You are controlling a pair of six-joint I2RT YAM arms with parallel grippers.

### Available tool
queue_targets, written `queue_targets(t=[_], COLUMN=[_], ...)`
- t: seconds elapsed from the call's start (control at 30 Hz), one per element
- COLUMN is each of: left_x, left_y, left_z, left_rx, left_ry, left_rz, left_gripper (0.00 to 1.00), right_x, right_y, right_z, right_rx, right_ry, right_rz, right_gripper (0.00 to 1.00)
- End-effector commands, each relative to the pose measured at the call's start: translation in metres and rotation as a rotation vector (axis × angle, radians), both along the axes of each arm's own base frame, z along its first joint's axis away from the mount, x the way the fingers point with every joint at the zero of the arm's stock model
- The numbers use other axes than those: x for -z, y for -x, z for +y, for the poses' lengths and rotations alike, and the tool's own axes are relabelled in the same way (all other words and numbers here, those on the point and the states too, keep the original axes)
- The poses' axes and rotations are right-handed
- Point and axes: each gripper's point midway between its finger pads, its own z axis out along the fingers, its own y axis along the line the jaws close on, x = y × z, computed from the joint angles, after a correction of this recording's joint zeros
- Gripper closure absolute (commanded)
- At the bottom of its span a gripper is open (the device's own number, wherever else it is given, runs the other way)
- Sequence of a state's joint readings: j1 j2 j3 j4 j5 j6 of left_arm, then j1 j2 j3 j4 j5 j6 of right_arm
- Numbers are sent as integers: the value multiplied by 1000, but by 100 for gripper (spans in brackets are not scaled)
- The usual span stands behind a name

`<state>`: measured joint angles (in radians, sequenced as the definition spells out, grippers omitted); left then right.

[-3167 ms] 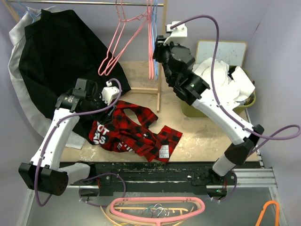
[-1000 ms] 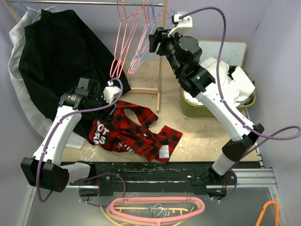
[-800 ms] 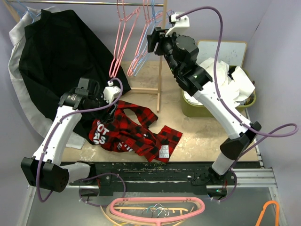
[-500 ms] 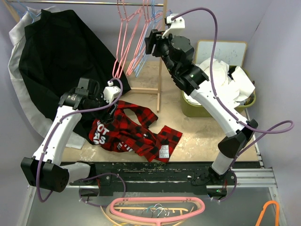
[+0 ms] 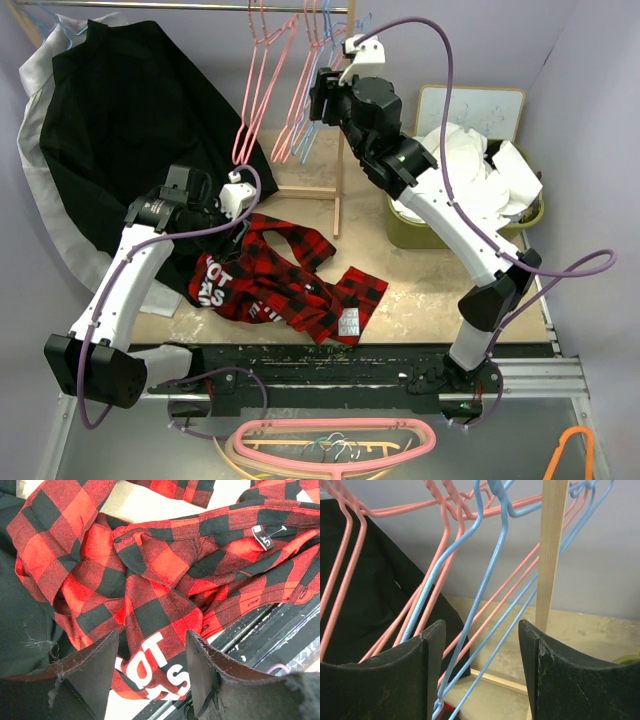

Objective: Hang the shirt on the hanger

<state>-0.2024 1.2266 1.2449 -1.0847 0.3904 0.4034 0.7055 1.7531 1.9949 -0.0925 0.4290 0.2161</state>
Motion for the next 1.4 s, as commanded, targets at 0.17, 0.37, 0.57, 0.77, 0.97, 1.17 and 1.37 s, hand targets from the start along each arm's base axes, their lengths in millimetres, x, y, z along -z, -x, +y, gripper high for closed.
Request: queue_targets(t=[0.17, 0.37, 0.57, 0.77, 0.97, 1.17, 1.37], left_x=[1, 2, 2, 3, 3, 2, 8], left_y=[-5, -5, -5, -5, -6, -2, -2], left_z=[-1, -1, -1, -2, -3, -2, 2], left_rx=[-6, -7, -7, -5, -3, 11, 14], left_ry=[13, 13, 14, 17, 20, 10, -30], left_rz=[-11, -8, -10, -6, 6, 10, 20], left_gripper=[40, 40, 40, 40, 40, 33, 26], right_x=[-8, 2, -1, -7, -41, -68, -69], right_y=[7, 9, 9, 14, 24, 39, 58], right_z=[-22, -21, -21, -27, -38, -45, -46], right_rx=[56, 48, 45, 46, 57, 37, 20], right_ry=[14, 43, 60, 83, 63, 10, -12], right_rz=[-4, 24, 31, 24, -46, -97, -95], right_gripper=[40, 39, 44, 92, 100, 100, 100])
